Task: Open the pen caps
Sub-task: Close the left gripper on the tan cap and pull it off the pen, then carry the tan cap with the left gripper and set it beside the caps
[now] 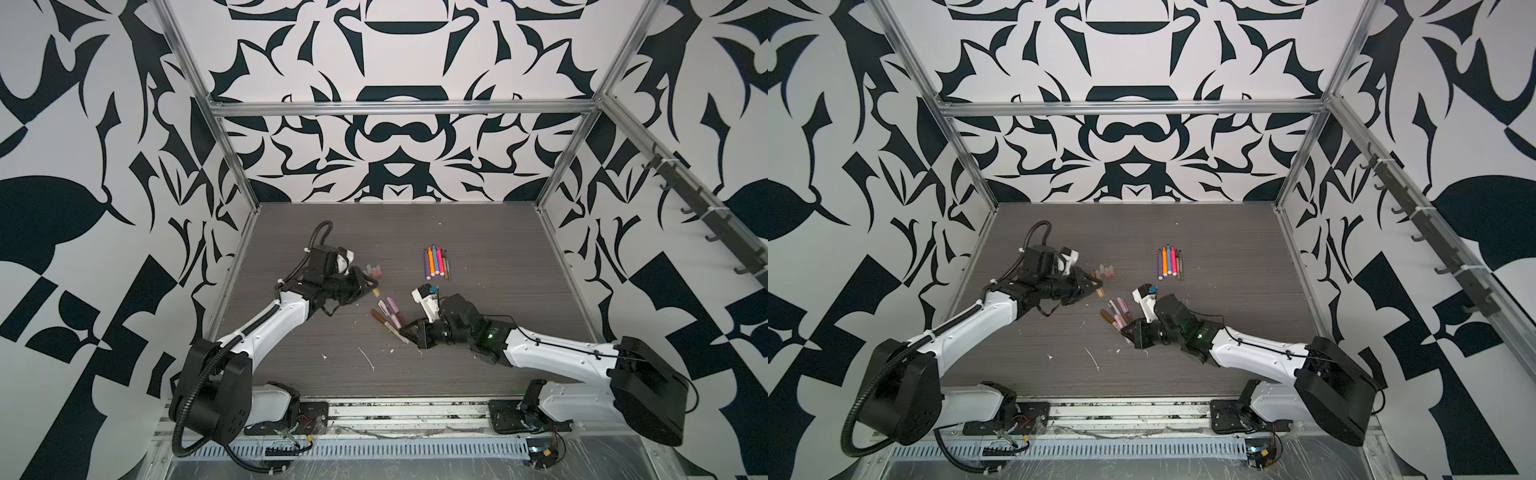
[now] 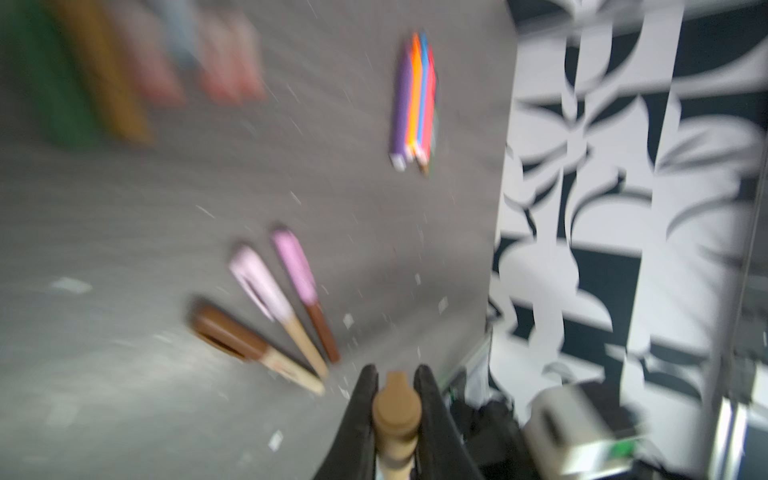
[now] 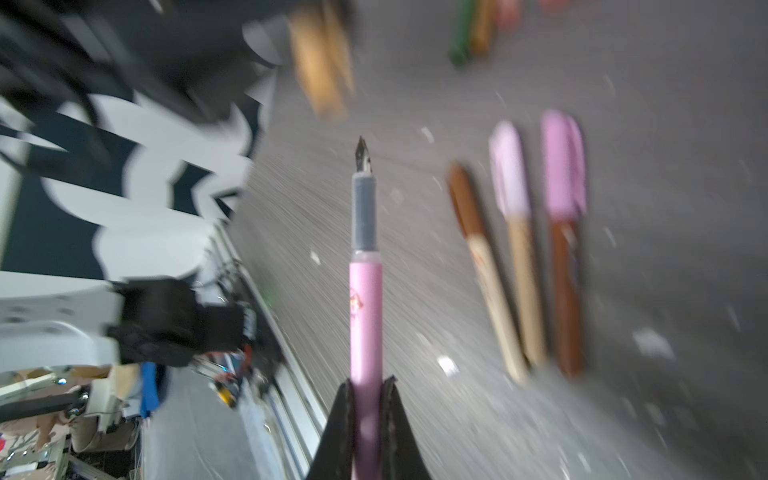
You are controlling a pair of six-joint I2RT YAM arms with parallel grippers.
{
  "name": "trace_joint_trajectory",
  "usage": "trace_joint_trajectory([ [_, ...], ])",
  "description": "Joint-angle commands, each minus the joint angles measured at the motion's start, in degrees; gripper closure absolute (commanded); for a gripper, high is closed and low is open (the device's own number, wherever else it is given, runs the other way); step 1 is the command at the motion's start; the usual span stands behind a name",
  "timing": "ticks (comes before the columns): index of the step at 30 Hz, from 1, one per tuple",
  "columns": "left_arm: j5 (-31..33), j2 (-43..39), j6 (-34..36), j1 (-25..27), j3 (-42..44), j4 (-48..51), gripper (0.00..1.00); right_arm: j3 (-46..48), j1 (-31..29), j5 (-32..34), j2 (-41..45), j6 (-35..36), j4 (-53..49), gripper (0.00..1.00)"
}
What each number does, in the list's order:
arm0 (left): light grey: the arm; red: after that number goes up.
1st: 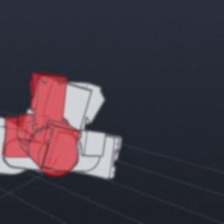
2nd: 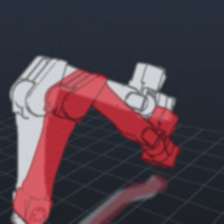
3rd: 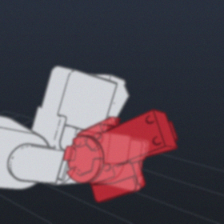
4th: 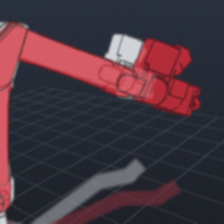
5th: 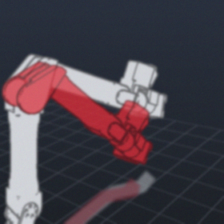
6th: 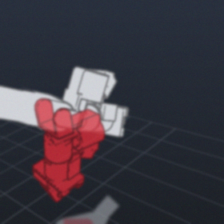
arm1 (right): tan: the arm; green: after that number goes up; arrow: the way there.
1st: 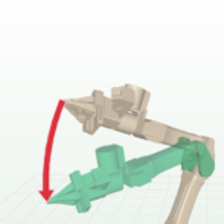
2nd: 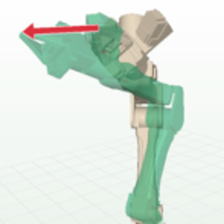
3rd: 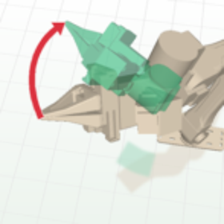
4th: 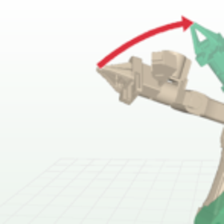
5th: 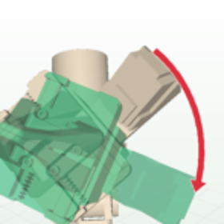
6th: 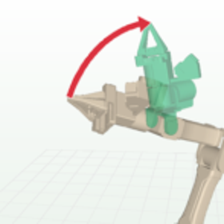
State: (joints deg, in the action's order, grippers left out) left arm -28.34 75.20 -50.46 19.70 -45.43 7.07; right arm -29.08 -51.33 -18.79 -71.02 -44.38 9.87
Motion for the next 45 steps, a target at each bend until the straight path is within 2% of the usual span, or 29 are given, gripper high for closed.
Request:
trace_joint_trajectory([
  [1, 3.3, -1.7, 2.6, -1.5, -0.5, 0.2, 1.0, 1.0, 0.3, 1.0, 1.1, -2.0, -7.5, 1.0],
  [17, 4.5, -1.7, 6.6, -4.9, 3.8, 1.7, 0.97, -1.3, 0.3, 3.9, 3.6, -0.1, -12.8, 1.0],
  [24, 12.3, 0.4, 12.3, -5.1, 2.2, 7.9, 0.96, -0.2, 0.3, 5.1, 4.2, -0.3, -12.4, 1.0],
  [31, 15.2, 5.8, 14.7, -5.1, 0.4, 9.5, 0.95, -0.7, 0.3, 6.1, 4.5, 0.9, -14.3, 1.0],
  [45, 13.1, 18.5, 16.3, -5.2, -6.4, 7.3, 0.9, -3.8, 0.6, 7.7, 2.3, 3.2, -16.7, 1.0],
])
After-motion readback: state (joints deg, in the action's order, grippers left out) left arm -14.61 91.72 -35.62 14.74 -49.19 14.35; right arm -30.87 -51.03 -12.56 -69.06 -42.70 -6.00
